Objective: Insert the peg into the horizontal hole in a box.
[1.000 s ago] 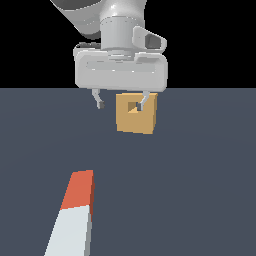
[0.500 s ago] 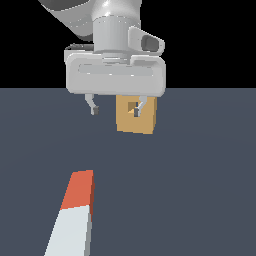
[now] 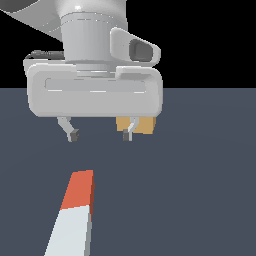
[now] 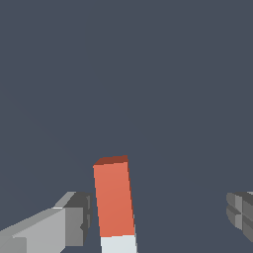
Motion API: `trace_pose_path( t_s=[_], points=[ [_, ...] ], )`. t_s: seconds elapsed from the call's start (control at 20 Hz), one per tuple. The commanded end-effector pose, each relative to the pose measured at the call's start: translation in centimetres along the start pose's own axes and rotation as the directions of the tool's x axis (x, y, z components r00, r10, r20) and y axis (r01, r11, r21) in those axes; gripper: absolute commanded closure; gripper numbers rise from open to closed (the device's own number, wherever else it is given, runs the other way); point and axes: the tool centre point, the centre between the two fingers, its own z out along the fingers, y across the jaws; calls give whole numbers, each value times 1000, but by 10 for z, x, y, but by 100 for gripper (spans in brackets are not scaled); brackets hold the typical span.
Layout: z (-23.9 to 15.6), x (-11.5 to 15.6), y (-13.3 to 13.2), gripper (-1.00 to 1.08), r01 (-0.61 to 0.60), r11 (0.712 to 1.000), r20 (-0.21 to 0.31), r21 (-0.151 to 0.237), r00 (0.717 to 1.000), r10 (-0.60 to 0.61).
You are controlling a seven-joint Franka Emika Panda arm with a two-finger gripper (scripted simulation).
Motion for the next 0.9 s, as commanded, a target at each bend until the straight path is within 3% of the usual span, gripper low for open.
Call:
trace_pose_path(
  t_s=[0.0,0.45,0.85],
  points=[
    [9,-25,-8,-92,21,1000,4,-4,1000,-21],
    [34,-95,-24,-92,81,997,16,-18,997,-81],
    [43,-124,-26,-92,105,994,20,-23,994,-104]
  ],
)
